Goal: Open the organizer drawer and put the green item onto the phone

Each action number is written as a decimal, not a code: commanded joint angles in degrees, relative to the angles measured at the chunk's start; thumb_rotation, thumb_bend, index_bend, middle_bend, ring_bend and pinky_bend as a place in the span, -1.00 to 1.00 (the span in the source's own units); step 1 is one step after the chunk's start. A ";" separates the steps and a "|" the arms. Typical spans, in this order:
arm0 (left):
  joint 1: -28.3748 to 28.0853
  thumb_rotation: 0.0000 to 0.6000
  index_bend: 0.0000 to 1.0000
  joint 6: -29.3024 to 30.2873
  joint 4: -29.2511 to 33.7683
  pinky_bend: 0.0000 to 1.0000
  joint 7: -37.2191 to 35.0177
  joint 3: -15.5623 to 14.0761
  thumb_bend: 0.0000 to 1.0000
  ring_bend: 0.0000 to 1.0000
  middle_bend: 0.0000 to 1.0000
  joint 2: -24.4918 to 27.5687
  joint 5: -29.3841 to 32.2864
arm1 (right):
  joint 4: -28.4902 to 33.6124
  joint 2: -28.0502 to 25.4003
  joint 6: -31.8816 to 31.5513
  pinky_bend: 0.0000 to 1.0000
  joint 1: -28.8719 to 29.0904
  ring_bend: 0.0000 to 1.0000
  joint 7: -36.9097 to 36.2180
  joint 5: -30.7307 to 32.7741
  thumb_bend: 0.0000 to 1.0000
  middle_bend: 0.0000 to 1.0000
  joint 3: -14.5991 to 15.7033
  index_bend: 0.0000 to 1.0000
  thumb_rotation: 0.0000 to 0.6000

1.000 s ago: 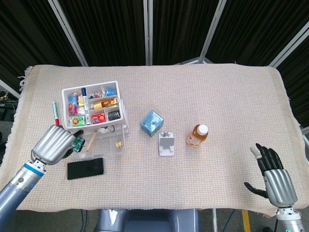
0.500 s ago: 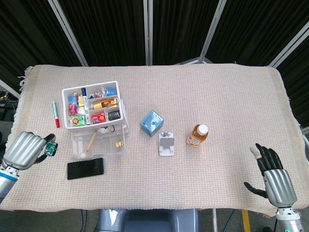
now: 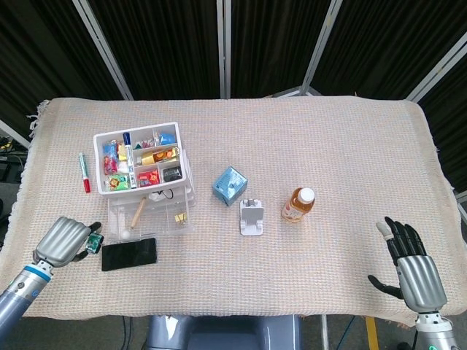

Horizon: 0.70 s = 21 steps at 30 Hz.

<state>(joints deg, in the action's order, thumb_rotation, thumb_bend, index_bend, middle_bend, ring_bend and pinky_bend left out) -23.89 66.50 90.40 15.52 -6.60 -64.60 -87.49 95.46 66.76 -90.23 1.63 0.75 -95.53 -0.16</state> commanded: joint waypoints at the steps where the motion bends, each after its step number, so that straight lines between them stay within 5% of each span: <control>1: 0.15 1.00 0.01 -1.30 -0.82 0.45 1.51 0.26 -0.34 0.72 0.85 -2.48 0.63 | -0.02 -0.04 0.08 -1.00 0.02 -1.00 -0.08 -0.05 -0.97 -1.00 0.08 -1.00 1.00; 9: 0.71 1.00 -0.26 -2.29 -2.79 0.45 5.48 0.58 -0.61 0.72 0.85 -6.53 1.30 | 0.02 -0.21 -0.11 -1.00 -0.01 -1.00 -0.44 -0.05 -0.97 -1.00 0.02 -1.00 1.00; 21: 3.51 1.00 -0.38 2.81 -3.12 0.45 0.94 0.23 -0.63 0.72 0.85 -6.54 -1.63 | -0.01 -0.01 0.08 -1.00 0.02 -1.00 -0.01 -0.23 -0.97 -1.00 0.22 -1.00 1.00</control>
<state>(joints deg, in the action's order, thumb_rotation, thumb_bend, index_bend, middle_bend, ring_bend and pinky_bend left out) -21.04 68.13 87.43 17.34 -6.24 -71.13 -88.36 95.45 66.75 -90.15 1.65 0.74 -95.77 0.06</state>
